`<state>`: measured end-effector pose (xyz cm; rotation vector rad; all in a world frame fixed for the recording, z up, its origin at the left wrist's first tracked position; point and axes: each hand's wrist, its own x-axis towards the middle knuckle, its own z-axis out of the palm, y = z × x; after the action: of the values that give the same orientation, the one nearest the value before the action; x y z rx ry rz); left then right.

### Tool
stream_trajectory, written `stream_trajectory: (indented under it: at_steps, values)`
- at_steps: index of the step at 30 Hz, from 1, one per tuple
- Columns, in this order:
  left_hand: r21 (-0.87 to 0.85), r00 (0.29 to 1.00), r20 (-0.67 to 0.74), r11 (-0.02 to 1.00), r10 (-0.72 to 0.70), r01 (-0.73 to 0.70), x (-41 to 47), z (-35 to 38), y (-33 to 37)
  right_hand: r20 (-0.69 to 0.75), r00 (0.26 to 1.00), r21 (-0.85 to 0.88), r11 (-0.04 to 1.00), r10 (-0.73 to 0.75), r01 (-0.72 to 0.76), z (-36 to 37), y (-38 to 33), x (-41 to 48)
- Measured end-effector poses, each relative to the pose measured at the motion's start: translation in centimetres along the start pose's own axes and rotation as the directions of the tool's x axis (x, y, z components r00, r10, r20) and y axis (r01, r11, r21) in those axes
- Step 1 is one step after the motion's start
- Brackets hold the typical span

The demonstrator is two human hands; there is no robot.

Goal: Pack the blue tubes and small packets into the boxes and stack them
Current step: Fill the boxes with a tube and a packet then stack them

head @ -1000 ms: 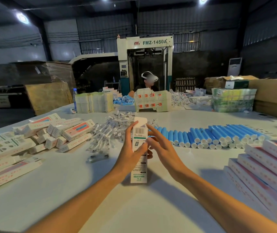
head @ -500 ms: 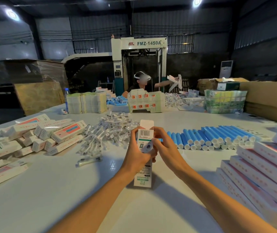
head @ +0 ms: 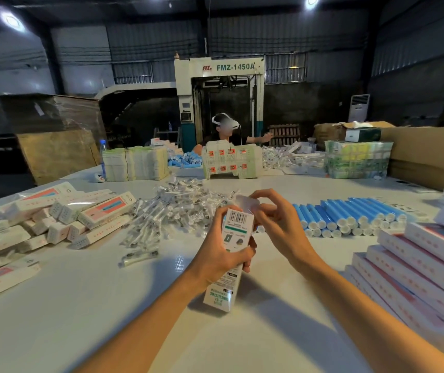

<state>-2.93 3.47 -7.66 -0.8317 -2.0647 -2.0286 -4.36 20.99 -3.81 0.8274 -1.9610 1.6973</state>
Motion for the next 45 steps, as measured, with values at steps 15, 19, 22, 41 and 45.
stream_trajectory:
  at_steps: [15,19,22,41,45]
  values:
    - [0.008,1.000,-0.017,1.000,-0.021,0.021,-0.1,-0.2,0.2,-0.024,0.986,0.195,0.969,0.163,-0.155,0.5,-0.1,0.5]
    - [0.027,1.000,-0.022,0.999,-0.020,0.020,-0.2,-0.2,0.2,0.006,0.970,0.242,0.941,0.243,-0.238,0.2,-0.2,0.6]
    - [0.042,1.000,-0.020,0.999,-0.024,0.024,-0.2,-0.3,0.1,0.031,0.955,0.274,0.917,0.294,-0.291,-0.1,-0.8,0.8]
    - [0.111,0.999,-0.046,0.994,0.009,-0.004,0.0,-0.6,-0.2,0.132,0.939,0.154,0.930,0.316,-0.335,-1.0,-1.5,1.7]
    - [0.135,0.992,-0.125,0.991,0.031,-0.014,0.2,-0.6,-0.2,0.085,0.958,0.251,0.924,0.274,-0.287,0.7,-0.5,0.5]
